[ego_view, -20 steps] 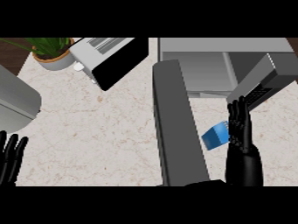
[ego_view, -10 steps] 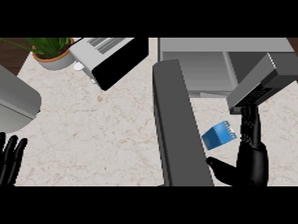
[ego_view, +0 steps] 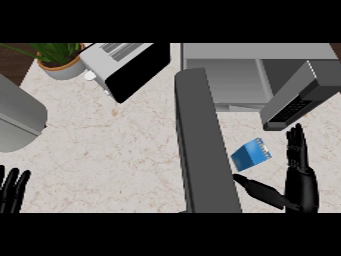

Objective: Pick up the milk, place it into the microwave and close the microwave

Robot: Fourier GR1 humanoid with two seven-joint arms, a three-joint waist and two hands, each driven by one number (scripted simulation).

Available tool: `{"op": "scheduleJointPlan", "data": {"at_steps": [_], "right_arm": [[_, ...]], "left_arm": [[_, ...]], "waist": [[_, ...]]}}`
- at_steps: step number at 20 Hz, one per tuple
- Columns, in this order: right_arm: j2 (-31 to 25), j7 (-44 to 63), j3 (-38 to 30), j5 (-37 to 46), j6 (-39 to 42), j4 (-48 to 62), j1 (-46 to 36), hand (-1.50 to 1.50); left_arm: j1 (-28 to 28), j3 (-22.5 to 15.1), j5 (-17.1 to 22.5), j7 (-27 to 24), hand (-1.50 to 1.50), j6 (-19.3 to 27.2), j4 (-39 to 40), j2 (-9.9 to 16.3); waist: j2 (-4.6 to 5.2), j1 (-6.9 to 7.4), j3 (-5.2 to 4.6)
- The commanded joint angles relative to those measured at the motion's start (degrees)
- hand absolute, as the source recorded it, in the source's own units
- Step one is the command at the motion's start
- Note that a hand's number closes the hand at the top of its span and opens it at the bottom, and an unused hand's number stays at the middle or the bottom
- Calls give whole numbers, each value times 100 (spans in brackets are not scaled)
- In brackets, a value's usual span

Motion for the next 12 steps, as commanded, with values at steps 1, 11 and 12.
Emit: {"op": "scheduleJointPlan", "data": {"at_steps": [1, 11, 12], "right_arm": [[-99, -284, -333, -235, 366, 684, -273, -150], [-293, -1137, -914, -340, 804, 2280, -689, -150], [6, -1084, -693, -112, 490, 2240, -736, -150]], "left_arm": [[-161, 145, 66, 122, -150, 26, -50, -4], [93, -174, -36, 221, -150, 158, -310, -25], [5, 774, 746, 234, -150, -342, -182, 303]], "waist": [[6, 0, 1], [7, 10, 3], [5, 13, 0]]}}
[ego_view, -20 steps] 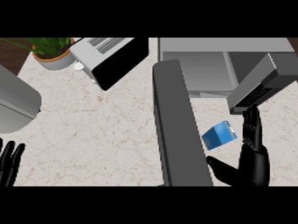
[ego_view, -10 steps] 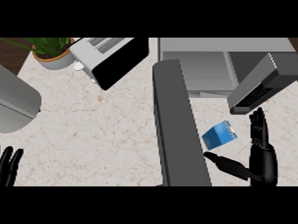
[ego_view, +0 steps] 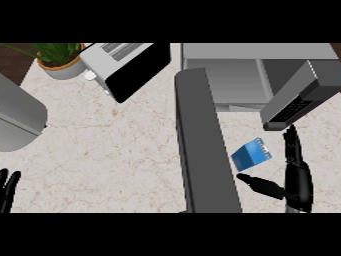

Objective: Pick up the milk, place it into the microwave and close the microwave

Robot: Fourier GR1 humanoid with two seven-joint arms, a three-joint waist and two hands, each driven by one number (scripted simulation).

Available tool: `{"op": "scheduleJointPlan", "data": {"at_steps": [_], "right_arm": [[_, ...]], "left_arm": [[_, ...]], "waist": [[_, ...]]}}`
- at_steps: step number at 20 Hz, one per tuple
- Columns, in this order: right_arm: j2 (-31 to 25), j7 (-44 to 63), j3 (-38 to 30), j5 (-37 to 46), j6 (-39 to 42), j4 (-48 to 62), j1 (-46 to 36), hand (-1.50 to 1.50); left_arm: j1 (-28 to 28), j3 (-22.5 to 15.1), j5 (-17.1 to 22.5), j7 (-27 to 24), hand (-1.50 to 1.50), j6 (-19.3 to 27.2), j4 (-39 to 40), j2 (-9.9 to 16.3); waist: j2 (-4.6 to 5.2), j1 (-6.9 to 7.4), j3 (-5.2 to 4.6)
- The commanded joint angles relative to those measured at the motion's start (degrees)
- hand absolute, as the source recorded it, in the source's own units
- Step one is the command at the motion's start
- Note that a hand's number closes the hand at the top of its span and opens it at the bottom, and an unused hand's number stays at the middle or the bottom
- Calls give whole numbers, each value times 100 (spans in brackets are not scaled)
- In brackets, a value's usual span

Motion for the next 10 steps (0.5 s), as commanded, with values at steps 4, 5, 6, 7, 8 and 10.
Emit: {"op": "scheduleJointPlan", "data": {"at_steps": [4, 5, 6, 7, 8, 10], "right_arm": [[-72, -776, -430, -144, 394, 1451, -484, -150], [-144, -432, -393, -188, 464, 987, -365, -150], [-27, -579, -299, -49, 378, 1235, -455, -150], [-71, -886, -490, -208, 618, 1843, -674, -150], [151, -825, -295, -151, 529, 1509, -489, -150], [-8, -1078, -568, -167, 639, 2449, -1109, -150]], "left_arm": [[-26, -119, -117, 112, -150, 57, -91, -89], [221, -184, -187, -461, -150, 1, 203, -90], [-522, 146, -125, 42, -150, 150, 539, -59], [-182, 3, -253, -199, -150, -9, 416, -73], [-101, -169, -249, -483, -150, 54, 567, -90], [119, 15, -139, -291, -150, -37, 238, -91]], "waist": [[2, 5, 1], [-4, 2, -1], [3, -17, -1], [4, 7, 1], [0, 0, 0], [5, 31, 2]]}}
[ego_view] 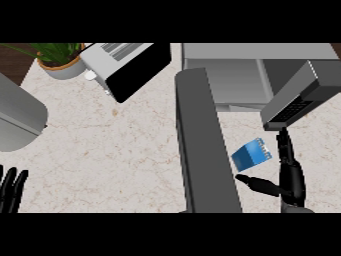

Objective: Pick up the milk, place it into the microwave and close the microwave

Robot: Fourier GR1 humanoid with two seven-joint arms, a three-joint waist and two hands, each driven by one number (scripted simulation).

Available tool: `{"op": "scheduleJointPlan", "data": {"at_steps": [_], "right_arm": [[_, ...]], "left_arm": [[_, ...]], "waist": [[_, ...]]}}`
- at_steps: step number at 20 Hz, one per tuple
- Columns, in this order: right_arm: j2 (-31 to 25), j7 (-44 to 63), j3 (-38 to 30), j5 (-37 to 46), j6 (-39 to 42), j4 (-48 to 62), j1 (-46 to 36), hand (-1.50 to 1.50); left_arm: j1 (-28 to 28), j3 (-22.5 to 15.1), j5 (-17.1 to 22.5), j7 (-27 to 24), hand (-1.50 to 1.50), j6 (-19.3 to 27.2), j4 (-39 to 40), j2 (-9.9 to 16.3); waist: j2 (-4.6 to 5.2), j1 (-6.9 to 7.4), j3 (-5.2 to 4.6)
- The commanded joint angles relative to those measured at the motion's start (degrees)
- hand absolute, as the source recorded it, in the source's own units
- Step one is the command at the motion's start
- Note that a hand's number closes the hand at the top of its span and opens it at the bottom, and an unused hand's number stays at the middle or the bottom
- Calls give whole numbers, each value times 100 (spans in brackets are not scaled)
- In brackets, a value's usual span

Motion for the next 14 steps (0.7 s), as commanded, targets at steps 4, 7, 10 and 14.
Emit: {"op": "scheduleJointPlan", "data": {"at_steps": [4, 7, 10, 14], "right_arm": [[-262, -365, -201, -283, 899, 636, -157, -150], [183, -1069, -192, -82, 568, 1545, -406, -150], [-221, -770, -527, -284, 654, 1599, -992, -150], [209, -1476, -674, -297, 506, 2693, -1455, -150]], "left_arm": [[-291, 86, -70, -50, -150, -88, 435, -13], [109, 111, 40, -255, -150, -146, 219, -12], [103, -582, -289, -348, -150, 283, 318, -11], [-450, 526, 495, 285, -150, -111, 142, 263]], "waist": [[1, -27, -1], [3, 14, 2], [2, 11, 1], [15, 27, 4]]}}
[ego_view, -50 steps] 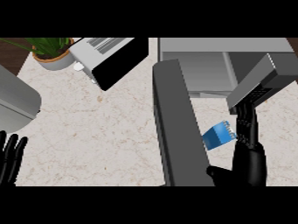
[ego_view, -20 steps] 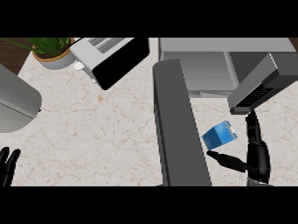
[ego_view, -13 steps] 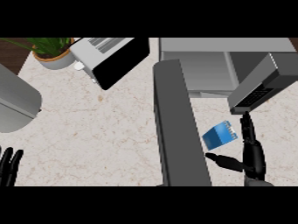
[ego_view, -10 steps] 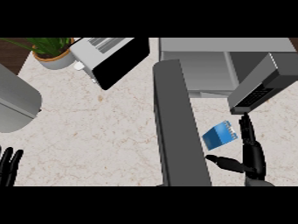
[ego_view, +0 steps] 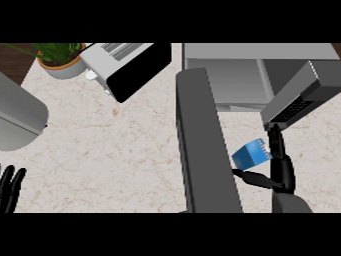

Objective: Pick up the milk, place it into the microwave and close the microwave

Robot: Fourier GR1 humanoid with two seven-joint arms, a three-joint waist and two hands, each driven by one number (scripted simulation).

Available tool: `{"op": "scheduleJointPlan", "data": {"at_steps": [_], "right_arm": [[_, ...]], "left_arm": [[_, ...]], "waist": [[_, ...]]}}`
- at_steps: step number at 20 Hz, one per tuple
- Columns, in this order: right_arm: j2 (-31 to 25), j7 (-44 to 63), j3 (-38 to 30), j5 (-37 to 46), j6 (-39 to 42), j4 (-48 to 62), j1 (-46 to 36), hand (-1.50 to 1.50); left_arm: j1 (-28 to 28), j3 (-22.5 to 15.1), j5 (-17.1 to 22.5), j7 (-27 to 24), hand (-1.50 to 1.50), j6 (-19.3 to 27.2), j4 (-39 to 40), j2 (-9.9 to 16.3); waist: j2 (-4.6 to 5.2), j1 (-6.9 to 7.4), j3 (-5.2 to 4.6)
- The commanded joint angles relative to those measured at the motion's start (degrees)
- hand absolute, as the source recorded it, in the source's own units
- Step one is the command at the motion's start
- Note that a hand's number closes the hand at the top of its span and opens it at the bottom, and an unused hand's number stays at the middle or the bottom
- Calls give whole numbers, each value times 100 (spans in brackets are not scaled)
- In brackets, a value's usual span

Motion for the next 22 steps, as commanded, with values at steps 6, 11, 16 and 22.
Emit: {"op": "scheduleJointPlan", "data": {"at_steps": [6, 11, 16, 22], "right_arm": [[17, -613, -242, -396, 1033, 632, -181, 150], [92, -735, -217, -554, 1315, 203, -73, 150], [332, -133, 28, -696, 1630, -416, 4, 150], [-197, -48, 231, -672, 2624, -375, 19, 150]], "left_arm": [[105, -25, -21, -289, -150, -130, 135, -93], [363, 233, 255, -52, -150, -298, -227, 40], [43, 271, 48, -198, -150, -150, 114, -84], [-108, 398, 155, -235, -150, -258, 331, 33]], "waist": [[-1, -8, 0], [-13, -25, -3], [-25, -63, -8], [-6, -36, -3]]}}
